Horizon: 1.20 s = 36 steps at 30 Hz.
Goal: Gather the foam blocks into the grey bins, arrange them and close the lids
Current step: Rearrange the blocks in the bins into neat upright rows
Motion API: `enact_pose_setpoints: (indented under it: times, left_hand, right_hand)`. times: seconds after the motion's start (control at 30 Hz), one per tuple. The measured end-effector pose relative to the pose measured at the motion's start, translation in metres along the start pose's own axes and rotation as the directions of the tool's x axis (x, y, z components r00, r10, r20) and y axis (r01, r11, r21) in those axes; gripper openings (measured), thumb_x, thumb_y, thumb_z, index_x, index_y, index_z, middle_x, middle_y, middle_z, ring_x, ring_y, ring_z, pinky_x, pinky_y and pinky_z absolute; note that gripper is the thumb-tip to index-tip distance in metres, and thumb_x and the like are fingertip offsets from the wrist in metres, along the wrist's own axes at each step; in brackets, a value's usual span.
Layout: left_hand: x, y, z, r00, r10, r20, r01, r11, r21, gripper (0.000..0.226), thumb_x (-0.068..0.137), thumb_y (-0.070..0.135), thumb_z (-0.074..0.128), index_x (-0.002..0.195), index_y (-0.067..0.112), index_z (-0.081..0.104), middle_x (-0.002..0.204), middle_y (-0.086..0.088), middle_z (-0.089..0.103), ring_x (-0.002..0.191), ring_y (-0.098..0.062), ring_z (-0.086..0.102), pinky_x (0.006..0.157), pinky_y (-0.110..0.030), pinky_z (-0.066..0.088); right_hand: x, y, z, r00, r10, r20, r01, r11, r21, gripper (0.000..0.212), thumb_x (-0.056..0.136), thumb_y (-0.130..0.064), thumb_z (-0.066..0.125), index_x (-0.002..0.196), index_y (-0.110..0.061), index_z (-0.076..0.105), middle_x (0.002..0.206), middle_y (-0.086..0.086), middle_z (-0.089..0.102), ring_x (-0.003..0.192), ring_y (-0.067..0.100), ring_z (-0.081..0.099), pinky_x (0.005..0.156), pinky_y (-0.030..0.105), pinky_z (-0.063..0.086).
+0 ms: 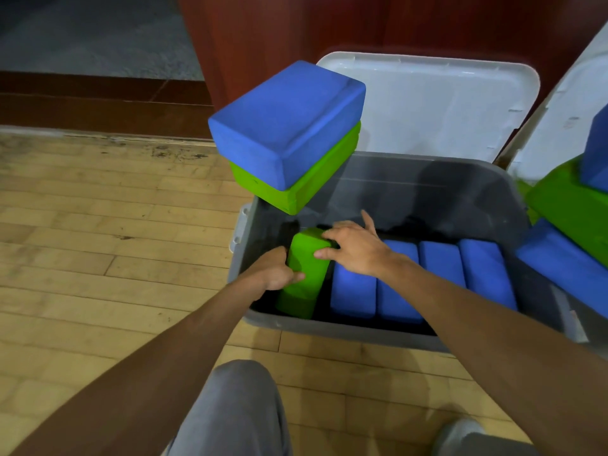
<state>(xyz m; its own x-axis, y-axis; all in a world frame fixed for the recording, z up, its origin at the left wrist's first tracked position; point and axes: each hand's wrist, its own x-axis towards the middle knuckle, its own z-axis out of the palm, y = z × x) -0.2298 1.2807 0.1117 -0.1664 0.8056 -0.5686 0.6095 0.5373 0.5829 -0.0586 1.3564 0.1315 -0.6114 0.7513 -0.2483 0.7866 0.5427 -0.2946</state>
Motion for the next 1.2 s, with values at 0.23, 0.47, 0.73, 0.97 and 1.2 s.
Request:
enact_pose_setpoints:
  times: [0.23,0.47,0.73,0.97,1.2]
  left_hand:
    - [-0.004,0.006,-0.008,0.979,0.076,-0.19,-0.106,0.982,-0.155,0.039,0.088,0.042,0.065,0.107,0.008,0.061,0.104,-0.009,0.067,0.092,-0.027,0.066,0.078,-0.041,0.057]
    - [-0.002,-0.002,0.012,0.996,-0.022,-0.087,0.01,0.991,-0.134,0.05,0.082,0.048,0.07,0.114,0.01,0.06,0.11,-0.007,0.066,0.099,-0.026,0.064,0.086,-0.042,0.055]
    - [-0.003,0.0,-0.001,0.998,0.029,-0.051,-0.032,0.998,-0.062,0.061,0.082,0.041,0.073,0.13,0.009,0.054,0.126,-0.007,0.061,0.113,-0.025,0.059,0.099,-0.037,0.047]
    - [-0.045,0.033,-0.06,0.94,0.34,-0.011,-0.339,0.935,-0.099,0.009,0.089,0.011,0.064,0.097,0.014,0.066,0.08,-0.003,0.066,0.07,-0.014,0.061,0.059,-0.017,0.044]
    - [-0.057,0.056,-0.123,0.366,0.7,-0.614,-0.549,0.694,0.465,0.065,0.063,0.002,0.054,0.126,0.014,0.056,0.118,-0.004,0.053,0.107,-0.014,0.052,0.092,-0.03,0.042]
  right_hand:
    - [0.019,0.004,-0.007,0.956,0.218,-0.196,-0.127,0.911,0.391,0.024,0.086,-0.052,0.061,0.094,-0.031,0.055,0.1,-0.01,0.066,0.112,0.017,0.055,0.112,0.048,0.017]
    - [0.015,0.006,0.005,0.974,0.202,-0.103,-0.195,0.978,0.078,0.025,0.09,-0.045,0.059,0.101,-0.026,0.069,0.108,-0.005,0.069,0.114,0.019,0.056,0.114,0.049,0.015]
    - [0.007,0.011,-0.009,0.966,0.247,0.076,-0.257,0.946,0.198,0.035,0.091,-0.04,0.06,0.124,-0.03,0.061,0.132,-0.007,0.057,0.127,0.02,0.047,0.112,0.047,0.028]
    - [0.007,-0.017,-0.049,0.894,0.439,-0.092,-0.287,0.717,0.635,0.032,0.093,-0.027,0.055,0.098,0.002,0.068,0.104,0.018,0.069,0.101,0.03,0.063,0.086,0.035,0.048]
    - [0.036,-0.063,-0.057,0.843,0.475,0.254,-0.273,-0.03,0.962,0.062,0.095,-0.051,0.048,0.144,-0.014,0.037,0.146,0.012,0.041,0.13,0.033,0.044,0.103,0.042,0.039]
